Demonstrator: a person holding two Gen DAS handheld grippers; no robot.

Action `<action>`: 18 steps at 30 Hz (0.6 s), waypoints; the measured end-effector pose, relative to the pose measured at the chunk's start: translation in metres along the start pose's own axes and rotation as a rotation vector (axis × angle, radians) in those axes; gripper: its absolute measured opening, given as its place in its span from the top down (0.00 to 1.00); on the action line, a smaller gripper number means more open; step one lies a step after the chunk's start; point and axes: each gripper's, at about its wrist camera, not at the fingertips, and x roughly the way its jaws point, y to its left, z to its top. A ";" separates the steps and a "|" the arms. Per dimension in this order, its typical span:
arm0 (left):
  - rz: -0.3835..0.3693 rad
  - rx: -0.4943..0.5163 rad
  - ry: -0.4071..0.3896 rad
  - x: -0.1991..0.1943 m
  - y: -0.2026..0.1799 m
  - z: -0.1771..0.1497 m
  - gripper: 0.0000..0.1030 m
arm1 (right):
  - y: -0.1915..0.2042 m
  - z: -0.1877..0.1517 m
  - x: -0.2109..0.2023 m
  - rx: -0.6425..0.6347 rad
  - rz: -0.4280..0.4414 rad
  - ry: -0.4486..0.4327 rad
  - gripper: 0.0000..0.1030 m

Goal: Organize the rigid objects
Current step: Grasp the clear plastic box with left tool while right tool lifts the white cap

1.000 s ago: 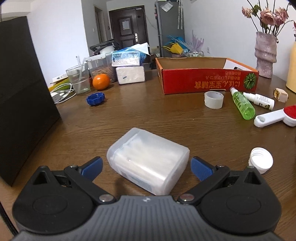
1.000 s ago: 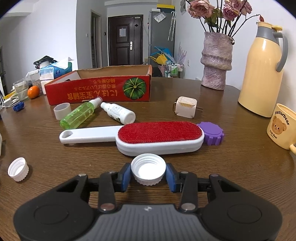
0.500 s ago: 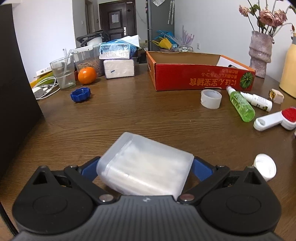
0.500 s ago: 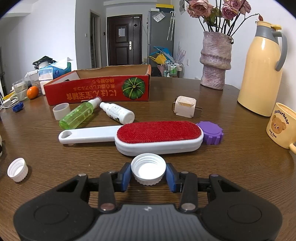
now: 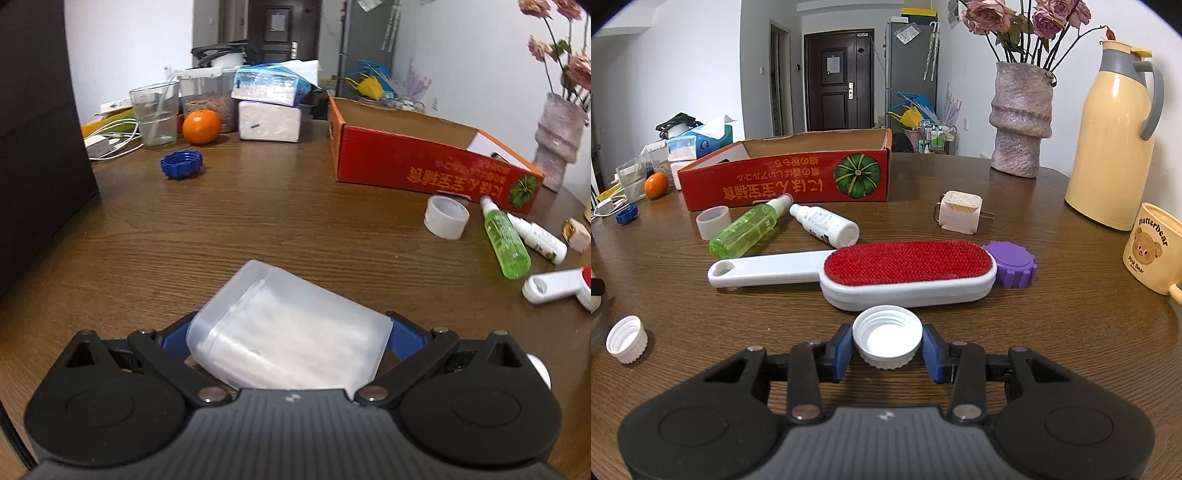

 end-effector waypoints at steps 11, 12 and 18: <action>0.061 -0.046 -0.037 -0.004 -0.008 0.000 0.01 | -0.003 0.000 -0.001 0.019 0.002 -0.002 0.62; 0.059 -0.046 -0.042 -0.004 -0.009 0.000 0.01 | -0.003 0.000 -0.001 0.020 0.002 -0.002 0.62; 0.062 -0.037 -0.081 -0.013 -0.018 -0.003 0.01 | -0.004 0.000 -0.002 0.033 0.001 -0.003 0.62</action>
